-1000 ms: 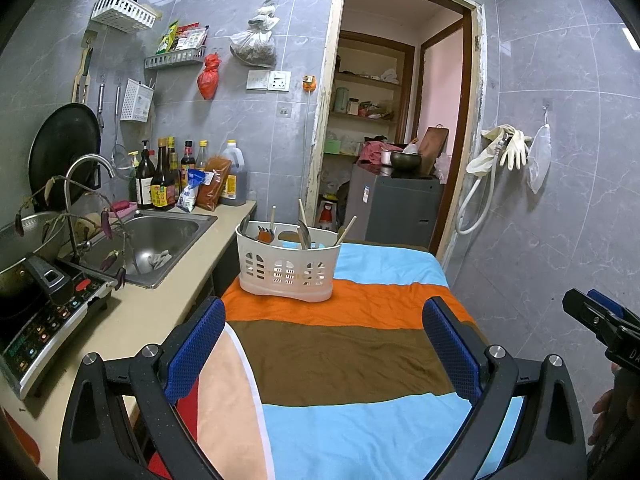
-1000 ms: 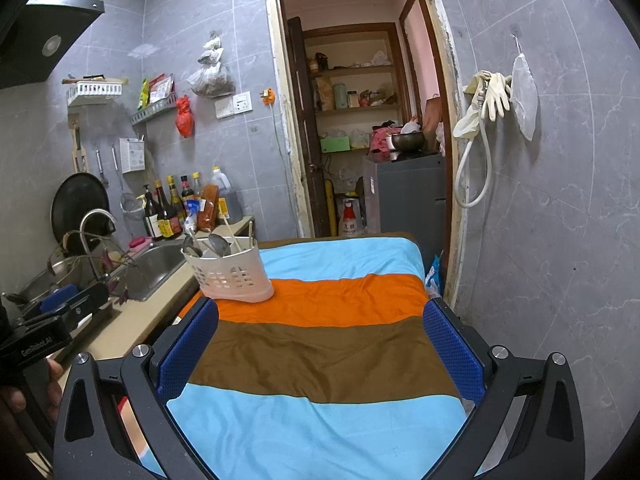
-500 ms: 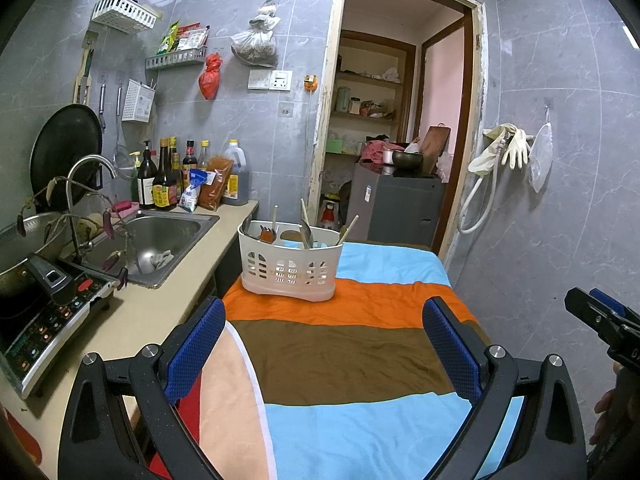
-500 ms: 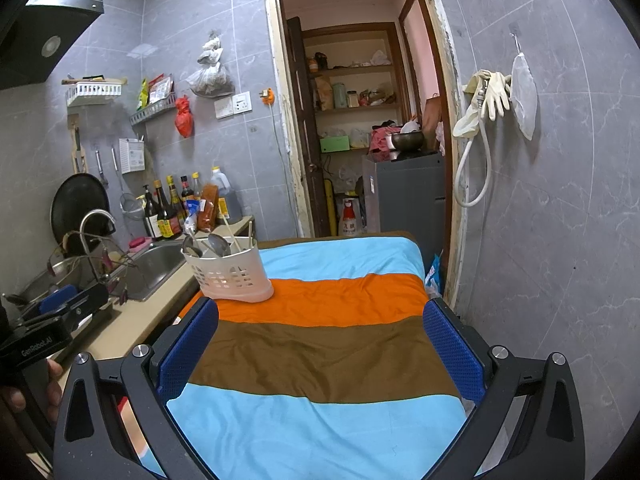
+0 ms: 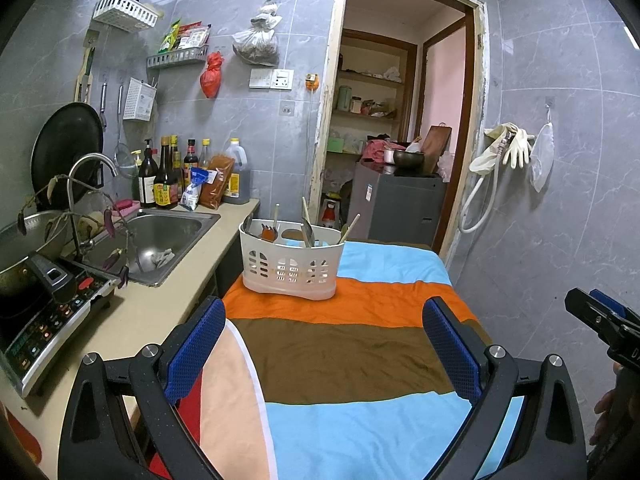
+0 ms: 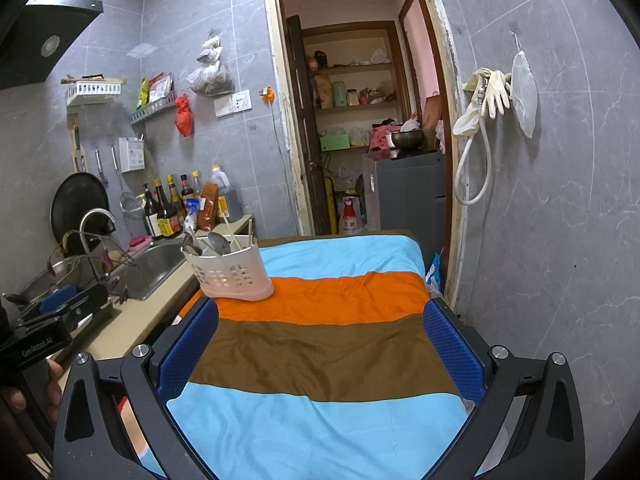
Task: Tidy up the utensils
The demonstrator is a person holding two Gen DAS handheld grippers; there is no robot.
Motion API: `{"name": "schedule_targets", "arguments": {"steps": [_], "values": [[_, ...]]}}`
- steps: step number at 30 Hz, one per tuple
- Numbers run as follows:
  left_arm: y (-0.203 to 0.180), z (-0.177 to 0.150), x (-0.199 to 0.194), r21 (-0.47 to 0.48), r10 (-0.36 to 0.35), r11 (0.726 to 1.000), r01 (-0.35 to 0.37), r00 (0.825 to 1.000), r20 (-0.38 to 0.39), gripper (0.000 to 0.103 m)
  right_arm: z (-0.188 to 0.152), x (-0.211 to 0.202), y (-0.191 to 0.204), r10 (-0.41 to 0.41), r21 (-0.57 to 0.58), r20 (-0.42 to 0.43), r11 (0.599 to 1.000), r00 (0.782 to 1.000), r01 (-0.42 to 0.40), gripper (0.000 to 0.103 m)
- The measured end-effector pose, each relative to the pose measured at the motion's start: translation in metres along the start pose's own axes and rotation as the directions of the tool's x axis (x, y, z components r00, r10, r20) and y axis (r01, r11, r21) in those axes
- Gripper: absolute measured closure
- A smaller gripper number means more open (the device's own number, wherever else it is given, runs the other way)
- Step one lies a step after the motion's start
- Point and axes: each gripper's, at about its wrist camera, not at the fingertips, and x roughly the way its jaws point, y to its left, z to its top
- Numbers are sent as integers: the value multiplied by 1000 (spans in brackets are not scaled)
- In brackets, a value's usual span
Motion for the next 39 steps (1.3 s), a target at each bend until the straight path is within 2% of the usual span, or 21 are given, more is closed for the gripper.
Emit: {"name": "schedule_targets", "arguments": {"steps": [17, 26, 31, 39], "values": [[1, 0, -1, -2, 0, 1000, 0, 1000, -3, 6, 1, 0, 0, 1, 2, -3, 1000, 1000, -1, 0], [10, -9, -3, -23, 23, 999, -24, 1000, -14, 6, 1, 1, 0, 1, 1, -4, 1000, 1000, -1, 0], [11, -10, -5, -19, 75, 997, -75, 997, -15, 6, 1, 0, 0, 2, 1, -5, 1000, 1000, -2, 0], [4, -11, -4, 13, 75, 997, -75, 997, -9, 6, 0, -1, 1, 2, 1, -7, 1000, 1000, -2, 0]]}}
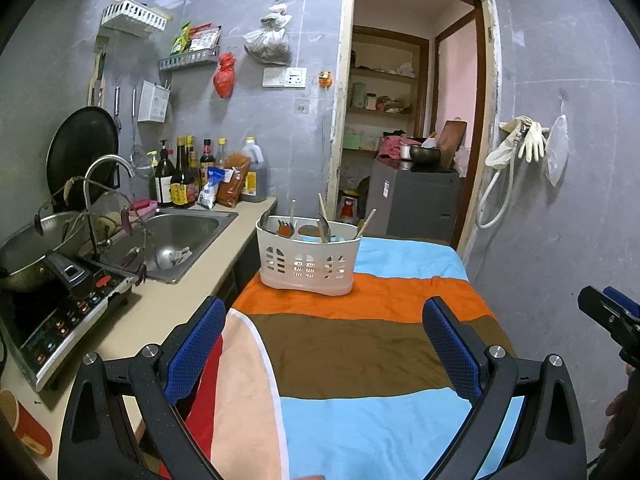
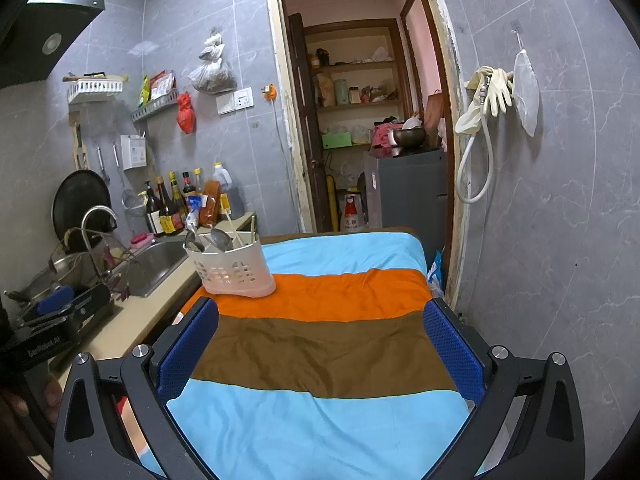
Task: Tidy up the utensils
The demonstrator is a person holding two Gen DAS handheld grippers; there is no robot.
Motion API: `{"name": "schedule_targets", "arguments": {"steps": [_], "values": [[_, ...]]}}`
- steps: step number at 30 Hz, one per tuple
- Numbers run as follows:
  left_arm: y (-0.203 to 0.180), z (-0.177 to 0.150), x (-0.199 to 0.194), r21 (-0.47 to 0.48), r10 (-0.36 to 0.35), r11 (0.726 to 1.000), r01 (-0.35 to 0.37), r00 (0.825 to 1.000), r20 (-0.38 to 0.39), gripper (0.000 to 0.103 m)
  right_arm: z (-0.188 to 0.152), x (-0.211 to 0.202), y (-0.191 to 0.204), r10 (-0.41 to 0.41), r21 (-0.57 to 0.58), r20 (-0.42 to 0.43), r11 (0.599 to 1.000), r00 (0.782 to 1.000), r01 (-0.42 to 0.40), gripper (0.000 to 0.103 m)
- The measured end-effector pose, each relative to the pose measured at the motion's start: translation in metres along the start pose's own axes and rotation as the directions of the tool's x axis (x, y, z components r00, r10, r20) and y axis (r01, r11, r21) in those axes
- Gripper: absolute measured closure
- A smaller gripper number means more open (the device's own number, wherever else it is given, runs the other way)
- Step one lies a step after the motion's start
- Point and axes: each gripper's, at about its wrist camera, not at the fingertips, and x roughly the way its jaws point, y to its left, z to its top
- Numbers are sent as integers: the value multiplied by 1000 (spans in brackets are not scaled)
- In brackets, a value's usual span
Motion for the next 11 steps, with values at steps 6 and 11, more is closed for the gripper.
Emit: {"name": "schedule_targets", "arguments": {"steps": [6, 11], "values": [[-5, 0, 1, 27, -4, 1000, 4, 1000, 4, 6, -1, -1, 1, 0, -2, -2, 1000, 1000, 0, 0], [-7, 2, 3, 36, -4, 999, 3, 1000, 6, 6, -3, -2, 1, 0, -3, -3, 1000, 1000, 0, 0]]}}
